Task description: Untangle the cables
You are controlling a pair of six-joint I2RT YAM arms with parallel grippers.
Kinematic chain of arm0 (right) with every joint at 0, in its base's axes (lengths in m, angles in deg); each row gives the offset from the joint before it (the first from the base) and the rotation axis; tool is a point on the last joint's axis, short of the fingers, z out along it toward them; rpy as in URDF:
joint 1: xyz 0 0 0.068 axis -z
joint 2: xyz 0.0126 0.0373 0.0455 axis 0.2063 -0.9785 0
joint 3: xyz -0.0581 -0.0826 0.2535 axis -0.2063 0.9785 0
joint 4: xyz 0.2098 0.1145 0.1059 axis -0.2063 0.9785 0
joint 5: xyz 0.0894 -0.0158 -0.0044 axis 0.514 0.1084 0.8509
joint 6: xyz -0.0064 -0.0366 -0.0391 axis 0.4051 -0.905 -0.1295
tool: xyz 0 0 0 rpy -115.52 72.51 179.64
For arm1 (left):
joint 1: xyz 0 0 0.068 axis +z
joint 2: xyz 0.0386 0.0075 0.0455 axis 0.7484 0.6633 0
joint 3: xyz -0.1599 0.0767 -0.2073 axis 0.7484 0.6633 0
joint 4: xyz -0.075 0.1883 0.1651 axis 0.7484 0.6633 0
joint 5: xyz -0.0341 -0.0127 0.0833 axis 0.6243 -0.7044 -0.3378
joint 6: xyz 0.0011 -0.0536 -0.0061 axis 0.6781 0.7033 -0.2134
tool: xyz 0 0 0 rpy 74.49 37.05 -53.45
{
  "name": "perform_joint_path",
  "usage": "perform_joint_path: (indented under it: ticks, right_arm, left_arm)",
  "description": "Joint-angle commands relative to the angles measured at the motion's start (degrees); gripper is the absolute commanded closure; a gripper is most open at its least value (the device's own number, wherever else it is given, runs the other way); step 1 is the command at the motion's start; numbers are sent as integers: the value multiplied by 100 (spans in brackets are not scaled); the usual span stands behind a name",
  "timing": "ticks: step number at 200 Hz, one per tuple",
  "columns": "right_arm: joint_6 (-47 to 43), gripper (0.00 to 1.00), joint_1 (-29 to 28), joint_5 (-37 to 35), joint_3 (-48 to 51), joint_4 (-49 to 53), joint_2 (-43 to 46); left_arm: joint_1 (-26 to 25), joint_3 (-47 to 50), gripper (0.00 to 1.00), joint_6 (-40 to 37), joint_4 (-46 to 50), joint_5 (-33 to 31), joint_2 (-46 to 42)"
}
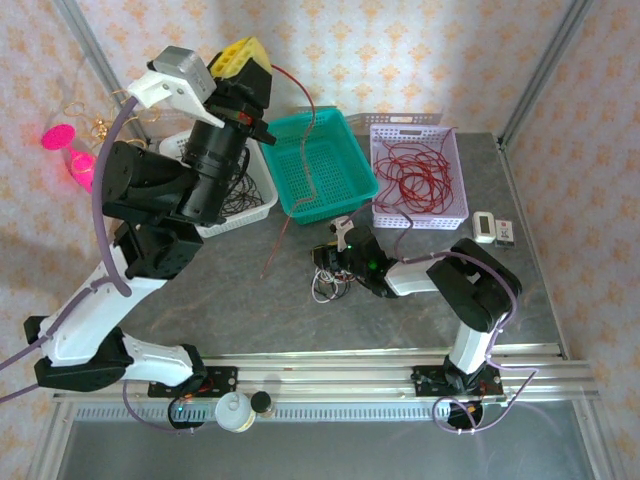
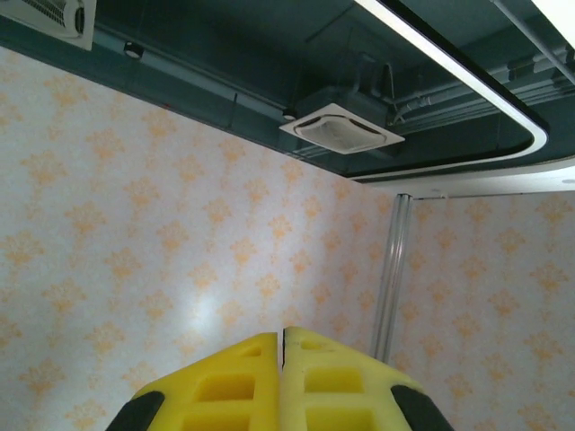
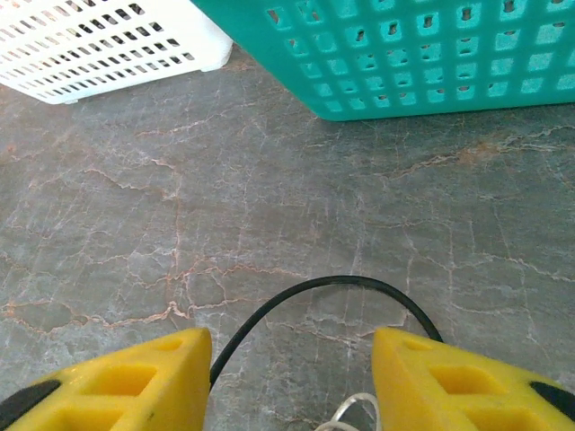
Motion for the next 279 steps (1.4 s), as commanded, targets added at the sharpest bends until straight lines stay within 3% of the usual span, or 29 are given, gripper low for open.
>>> perform_joint_path:
  ticks: [1,48,74,116,177,218,254,279]
  right_arm:
    - [18,48,-32,-69,50,7,259]
    - [-24,43,111,150,242,291,1542]
    - [-475,35,188,175,162,1008,2334]
    - [-847,34,522,48,111,2081,3571]
    - [-170,33,718,-227,43,2162,4495]
    - [-1066,30,917,1970,-543,2076,4307]
    - [-1583,28,926,2989,-1069,1804,3626]
    - [-1663,31,950,2947,-1382,1716,3128]
  left_arm:
    - [-26,-85,100,-263,-64,-82,125]
    - [-31,378,100,-253,113,-272,83]
    - [-26,779,100,-257,208,-395,7]
    - [-26,1315,100,-127,493,-599,-77]
    - [-28,1700,100,294,789,-432,-110]
    - [-27,1956,100,530,832,-266,-298]
    - [-29,2148,100,774,893,-62,-396]
    - [-30,2158,100,907,1030,45,-467]
